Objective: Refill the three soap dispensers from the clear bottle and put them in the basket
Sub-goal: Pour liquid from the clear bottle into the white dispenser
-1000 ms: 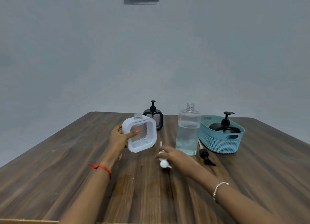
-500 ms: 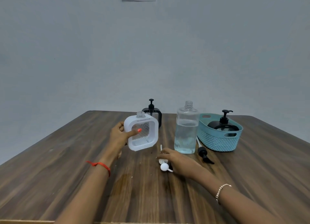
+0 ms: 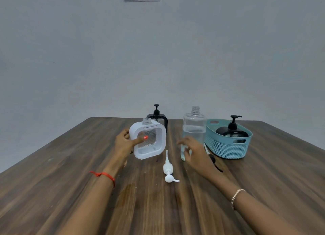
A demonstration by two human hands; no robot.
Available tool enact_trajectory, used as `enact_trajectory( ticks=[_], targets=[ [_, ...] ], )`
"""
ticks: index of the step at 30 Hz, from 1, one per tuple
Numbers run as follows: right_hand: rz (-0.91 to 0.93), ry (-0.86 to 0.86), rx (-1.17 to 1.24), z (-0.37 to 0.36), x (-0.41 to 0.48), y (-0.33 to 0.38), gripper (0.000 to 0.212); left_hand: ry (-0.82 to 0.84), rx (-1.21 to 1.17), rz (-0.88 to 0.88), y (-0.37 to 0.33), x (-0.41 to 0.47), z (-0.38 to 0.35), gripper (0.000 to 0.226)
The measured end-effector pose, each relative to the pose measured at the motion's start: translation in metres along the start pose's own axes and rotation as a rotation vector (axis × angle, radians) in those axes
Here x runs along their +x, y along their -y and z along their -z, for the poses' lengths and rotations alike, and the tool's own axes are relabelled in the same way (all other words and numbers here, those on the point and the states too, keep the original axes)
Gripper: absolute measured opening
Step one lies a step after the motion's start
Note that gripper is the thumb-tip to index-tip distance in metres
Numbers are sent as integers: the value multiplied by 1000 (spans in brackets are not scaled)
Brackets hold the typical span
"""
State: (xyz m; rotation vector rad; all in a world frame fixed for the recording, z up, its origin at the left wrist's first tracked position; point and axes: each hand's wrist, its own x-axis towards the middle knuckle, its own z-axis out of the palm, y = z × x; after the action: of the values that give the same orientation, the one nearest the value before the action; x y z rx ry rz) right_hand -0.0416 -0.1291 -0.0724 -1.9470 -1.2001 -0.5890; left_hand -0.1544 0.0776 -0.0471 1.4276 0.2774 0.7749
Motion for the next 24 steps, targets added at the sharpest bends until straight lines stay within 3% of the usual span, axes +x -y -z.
enact_trajectory(
  ticks=[2,4,7,9,12,14,20,24],
  targets=[
    [-72,-312,75,13,13,2,31,3,3,-5,-1,0,-1,42],
    [-198,-432,191,24,26,-1,47,5,3,-15,-2,0,-2,44],
    [-403,-403,322,33,43,-11,80,13,-1,-35,-3,1,-6,41],
    [-491,-388,403,37,52,-19,89,17,9,-46,-3,2,-9,36],
    [-584,-231,619,42,58,-31,76,19,31,-58,-2,3,-14,35],
    [-582,-162,638,41,58,-41,65,31,37,-68,-3,4,-16,35],
    [-526,-172,675,26,55,-41,91,30,25,-69,-1,12,-22,32],
    [-513,-194,710,21,46,-45,76,25,58,-80,3,15,-24,41]
  ],
)
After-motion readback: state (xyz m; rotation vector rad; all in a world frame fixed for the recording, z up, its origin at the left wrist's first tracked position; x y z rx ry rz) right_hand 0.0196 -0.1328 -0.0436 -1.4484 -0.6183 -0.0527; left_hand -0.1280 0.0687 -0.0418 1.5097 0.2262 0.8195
